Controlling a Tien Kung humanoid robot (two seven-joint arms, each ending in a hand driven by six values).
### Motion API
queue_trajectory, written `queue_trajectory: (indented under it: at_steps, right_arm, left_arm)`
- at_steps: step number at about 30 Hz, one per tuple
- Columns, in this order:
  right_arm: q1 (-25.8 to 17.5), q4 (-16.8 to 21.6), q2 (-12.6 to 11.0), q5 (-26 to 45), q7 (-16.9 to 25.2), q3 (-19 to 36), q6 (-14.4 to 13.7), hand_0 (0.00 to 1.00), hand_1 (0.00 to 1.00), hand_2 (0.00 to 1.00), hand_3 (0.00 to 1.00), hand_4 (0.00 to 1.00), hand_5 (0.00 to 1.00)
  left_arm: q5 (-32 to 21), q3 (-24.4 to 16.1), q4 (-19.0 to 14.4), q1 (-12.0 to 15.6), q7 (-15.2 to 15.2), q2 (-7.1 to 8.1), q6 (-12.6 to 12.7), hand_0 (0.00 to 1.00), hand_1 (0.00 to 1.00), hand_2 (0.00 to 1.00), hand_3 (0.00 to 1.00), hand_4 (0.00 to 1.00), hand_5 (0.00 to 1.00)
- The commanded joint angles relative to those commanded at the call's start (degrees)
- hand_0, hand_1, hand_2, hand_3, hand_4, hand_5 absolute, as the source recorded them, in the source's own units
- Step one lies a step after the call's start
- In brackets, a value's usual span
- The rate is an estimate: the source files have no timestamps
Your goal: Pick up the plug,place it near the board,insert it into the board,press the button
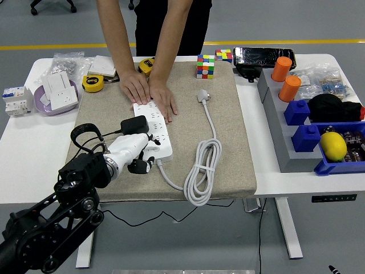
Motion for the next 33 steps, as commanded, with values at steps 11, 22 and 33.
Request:
queue_trajectory:
  at_steps: [11, 22, 33]
  right_arm:
    - [0.0, 0.0, 0.0, 0.0, 0.0, 0.1, 0.0, 0.826, 0.755, 0.748, 0.779, 0.998, 0.962]
    - [0.1, 0.0, 0.0, 0.1, 0.0, 0.0, 0.0, 0.826, 0.755, 0.748, 0.779, 0.998, 0.961]
    - [0.1, 0.0, -0.1, 0.0, 0.0, 0.0, 0.0, 0.826, 0.755, 0.748, 0.779, 0.998, 0.962]
  left_arm:
    - [1.8, -0.2, 3.0, -0.4, -0.9, -0.33, 0.4, 0.154, 0.061, 0.15, 0.75, 0.467, 0.095]
    - [1.5, 0.8, 3.5, -0.5, -0.9, -0.11, -0.4, 0.156, 0.061, 0.15, 0.741, 0.467, 0.095]
    - [1.7, 1.2, 4.9, -0.5, -0.8, 0.04, -1.6, 0.158, 0.059, 0.149, 0.727, 0.463, 0.096]
